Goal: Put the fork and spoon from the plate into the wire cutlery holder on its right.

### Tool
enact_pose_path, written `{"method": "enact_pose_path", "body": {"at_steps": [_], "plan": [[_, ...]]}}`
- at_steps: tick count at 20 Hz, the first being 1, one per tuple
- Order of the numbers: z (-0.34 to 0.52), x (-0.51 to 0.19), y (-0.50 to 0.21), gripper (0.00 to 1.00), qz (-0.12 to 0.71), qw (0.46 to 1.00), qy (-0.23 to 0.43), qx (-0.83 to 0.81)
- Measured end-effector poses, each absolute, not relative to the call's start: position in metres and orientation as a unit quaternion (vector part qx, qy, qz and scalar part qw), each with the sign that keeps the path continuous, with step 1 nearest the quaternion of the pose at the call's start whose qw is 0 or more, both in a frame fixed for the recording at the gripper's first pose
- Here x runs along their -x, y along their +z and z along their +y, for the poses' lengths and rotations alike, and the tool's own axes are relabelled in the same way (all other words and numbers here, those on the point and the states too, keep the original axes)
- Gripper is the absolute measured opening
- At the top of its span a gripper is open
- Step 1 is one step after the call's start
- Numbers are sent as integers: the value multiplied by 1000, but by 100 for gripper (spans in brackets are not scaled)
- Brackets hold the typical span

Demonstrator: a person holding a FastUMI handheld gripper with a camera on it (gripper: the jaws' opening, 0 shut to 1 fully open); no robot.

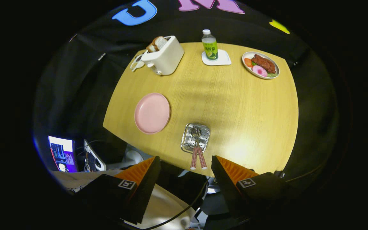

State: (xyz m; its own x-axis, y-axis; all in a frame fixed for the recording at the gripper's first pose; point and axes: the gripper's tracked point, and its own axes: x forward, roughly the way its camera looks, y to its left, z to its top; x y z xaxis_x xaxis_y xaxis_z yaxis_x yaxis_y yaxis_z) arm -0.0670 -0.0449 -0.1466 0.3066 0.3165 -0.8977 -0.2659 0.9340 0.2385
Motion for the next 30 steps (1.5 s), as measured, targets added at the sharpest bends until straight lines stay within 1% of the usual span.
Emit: {"method": "enact_pose_path", "body": {"at_steps": [3,8,13,15,17,23,27,30], "plan": [[-50,63,-134,100,492,857,151,-38],[-42,69,-103,100,387,913,128,-32],[-37,63,-36,99,227,969,98,2],[-34,59,-1,99,155,984,82,16],[-27,57,24,99,101,992,74,9],[-16,47,58,99,25,997,77,-14],[-16,43,70,99,-6,998,55,-19],[-2,42,71,99,-13,997,61,-34]]}}
